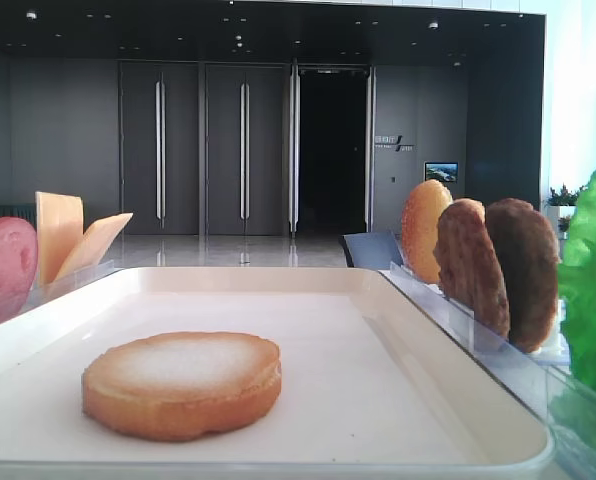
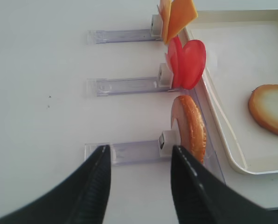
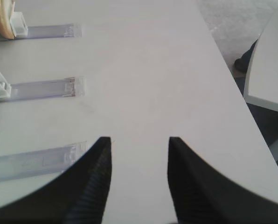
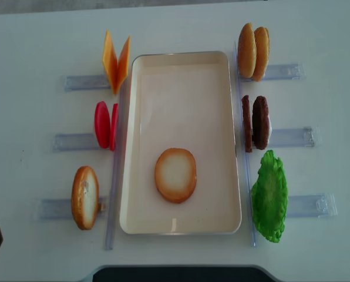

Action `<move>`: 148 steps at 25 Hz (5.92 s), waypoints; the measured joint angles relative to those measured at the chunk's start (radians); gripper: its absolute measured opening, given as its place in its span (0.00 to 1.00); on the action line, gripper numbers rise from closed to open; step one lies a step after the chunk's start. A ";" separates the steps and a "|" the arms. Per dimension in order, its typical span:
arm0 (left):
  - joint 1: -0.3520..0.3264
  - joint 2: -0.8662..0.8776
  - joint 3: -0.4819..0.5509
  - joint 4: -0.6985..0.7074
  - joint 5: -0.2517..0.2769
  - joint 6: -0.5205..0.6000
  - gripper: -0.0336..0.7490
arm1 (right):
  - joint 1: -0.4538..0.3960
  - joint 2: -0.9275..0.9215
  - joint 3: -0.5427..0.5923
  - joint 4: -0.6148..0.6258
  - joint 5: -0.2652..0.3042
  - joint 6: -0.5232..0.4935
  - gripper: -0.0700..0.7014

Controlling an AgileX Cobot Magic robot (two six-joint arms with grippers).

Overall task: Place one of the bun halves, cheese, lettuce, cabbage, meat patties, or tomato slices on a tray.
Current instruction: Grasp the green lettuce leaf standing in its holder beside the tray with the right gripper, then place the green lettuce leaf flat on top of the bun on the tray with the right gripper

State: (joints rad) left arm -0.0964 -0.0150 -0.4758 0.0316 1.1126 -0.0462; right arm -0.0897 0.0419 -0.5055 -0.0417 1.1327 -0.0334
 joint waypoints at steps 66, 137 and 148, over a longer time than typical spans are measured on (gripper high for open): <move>0.000 0.000 0.000 0.002 0.000 0.000 0.46 | 0.517 0.701 -0.291 0.248 0.089 0.356 0.45; 0.000 0.000 0.000 0.002 0.000 0.000 0.43 | 0.909 1.197 -0.358 -0.008 -0.112 0.624 0.13; 0.000 0.000 0.000 0.002 0.000 0.000 0.42 | 1.056 1.197 -0.563 -0.019 0.053 0.698 0.13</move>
State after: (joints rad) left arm -0.0964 -0.0150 -0.4758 0.0338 1.1126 -0.0462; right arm 0.9658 1.2387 -1.0680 -0.0604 1.1858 0.6642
